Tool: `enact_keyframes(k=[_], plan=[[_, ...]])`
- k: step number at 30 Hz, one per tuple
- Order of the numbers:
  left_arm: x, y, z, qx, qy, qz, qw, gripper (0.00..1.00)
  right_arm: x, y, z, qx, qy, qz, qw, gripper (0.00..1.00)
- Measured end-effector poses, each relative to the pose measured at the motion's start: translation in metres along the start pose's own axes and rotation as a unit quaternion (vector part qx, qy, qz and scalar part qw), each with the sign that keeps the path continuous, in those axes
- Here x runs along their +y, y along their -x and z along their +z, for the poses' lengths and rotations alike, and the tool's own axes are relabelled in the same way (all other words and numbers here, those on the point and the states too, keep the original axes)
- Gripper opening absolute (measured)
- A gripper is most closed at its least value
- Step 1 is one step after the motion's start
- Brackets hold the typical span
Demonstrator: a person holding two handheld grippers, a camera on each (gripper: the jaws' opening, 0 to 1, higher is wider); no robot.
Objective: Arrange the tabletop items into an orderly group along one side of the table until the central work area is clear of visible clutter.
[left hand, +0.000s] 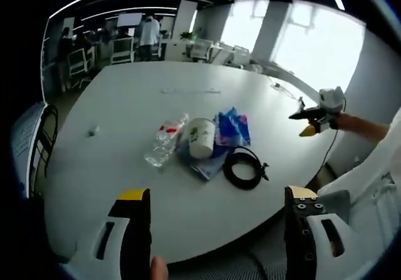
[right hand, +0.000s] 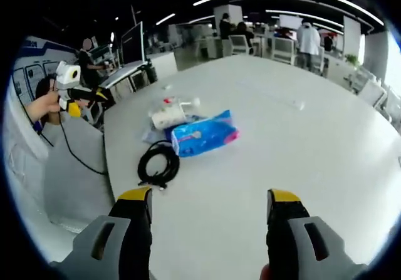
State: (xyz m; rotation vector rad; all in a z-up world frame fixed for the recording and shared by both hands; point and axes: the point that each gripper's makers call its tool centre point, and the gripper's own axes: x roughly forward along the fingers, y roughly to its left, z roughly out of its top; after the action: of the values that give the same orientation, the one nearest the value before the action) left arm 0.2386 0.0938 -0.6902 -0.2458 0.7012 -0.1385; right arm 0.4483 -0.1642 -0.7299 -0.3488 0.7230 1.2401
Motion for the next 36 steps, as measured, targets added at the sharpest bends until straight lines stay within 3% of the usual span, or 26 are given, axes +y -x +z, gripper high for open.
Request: enact_keyframes(k=[17,36], plan=[[-0.022,-0.029,0.006,0.010,0.012,-0.014,0.9998,0.84,-0.017,-0.033,0.023,0.009,0.031,0.039,0.9987,0.72],[-0.067,-0.091,0.019,0.023,0.017,-0.082,0.9962,0.83,-0.035,-0.060,0.047,0.009,0.047,0.054,0.9974,0.71]])
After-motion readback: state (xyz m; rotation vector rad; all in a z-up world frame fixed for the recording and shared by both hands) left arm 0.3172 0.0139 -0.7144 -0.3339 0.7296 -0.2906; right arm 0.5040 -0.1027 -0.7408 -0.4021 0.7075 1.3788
